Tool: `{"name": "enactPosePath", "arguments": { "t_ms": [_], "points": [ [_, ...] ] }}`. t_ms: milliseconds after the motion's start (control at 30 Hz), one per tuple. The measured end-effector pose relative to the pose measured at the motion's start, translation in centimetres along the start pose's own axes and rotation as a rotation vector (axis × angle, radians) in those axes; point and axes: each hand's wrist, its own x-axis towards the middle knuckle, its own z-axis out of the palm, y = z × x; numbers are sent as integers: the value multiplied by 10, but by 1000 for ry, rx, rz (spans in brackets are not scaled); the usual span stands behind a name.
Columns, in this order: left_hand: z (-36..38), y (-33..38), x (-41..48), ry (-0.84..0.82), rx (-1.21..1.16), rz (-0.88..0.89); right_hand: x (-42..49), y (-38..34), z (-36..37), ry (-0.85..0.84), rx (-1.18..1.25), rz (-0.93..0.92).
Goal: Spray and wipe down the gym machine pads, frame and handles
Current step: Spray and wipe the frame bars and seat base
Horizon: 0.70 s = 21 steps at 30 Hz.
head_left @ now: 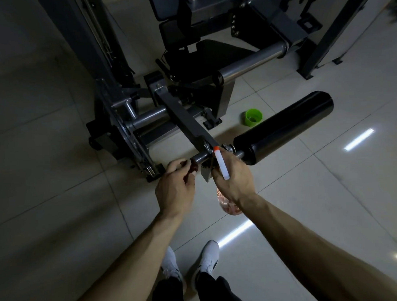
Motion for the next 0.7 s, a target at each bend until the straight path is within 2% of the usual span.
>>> {"name": "enactPosePath", "arguments": {
  "t_ms": [100,267,400,467,533,600,700],
  "points": [
    [-6,-12,1,22,87,57,0,-1,-1,-2,-8,3],
    [-20,-2,26,48,-83,-95,2,-1,-1,-3,0,6],
    [-5,2,25,-28,135,51,2,0,-1,16,-7,14],
    [6,-12,7,-105,302,58,2,1,-1,21,-2,9],
    [8,-29,-21,-143,363,53,1,0,-1,12,21,10],
    [1,-38,-32,-99,285,89,1,1,0,12,23,20],
    [-20,-17,-6,73,96,69,0,1,2,15,43,12]
  ]
}}
